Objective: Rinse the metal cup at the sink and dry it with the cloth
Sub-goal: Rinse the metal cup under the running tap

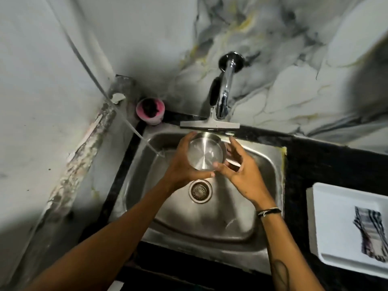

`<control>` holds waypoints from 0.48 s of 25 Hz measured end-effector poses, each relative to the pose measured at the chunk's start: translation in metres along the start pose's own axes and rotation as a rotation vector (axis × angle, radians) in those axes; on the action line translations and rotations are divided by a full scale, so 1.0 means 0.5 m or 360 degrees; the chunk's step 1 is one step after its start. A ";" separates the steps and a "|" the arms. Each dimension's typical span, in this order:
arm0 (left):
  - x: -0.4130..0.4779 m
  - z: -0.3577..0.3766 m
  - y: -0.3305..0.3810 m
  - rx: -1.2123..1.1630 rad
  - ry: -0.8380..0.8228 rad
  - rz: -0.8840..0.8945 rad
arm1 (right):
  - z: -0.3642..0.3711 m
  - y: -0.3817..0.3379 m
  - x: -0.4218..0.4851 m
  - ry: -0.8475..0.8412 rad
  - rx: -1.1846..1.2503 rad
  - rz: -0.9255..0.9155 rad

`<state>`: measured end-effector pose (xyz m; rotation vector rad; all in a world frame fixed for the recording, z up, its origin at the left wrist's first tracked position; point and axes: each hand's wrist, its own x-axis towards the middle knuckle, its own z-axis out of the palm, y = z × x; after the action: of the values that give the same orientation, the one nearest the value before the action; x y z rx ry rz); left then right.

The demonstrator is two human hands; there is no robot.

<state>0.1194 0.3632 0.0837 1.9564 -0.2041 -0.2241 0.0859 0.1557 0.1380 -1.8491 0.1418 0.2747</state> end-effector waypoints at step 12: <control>0.142 0.074 -0.040 -0.0370 0.0038 -0.0062 | -0.070 -0.171 0.226 0.0130 -0.0385 -0.0167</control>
<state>0.1798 0.3204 0.0466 1.7325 -0.1187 -0.2388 0.2190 0.1521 0.1976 -2.1019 0.0692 0.1479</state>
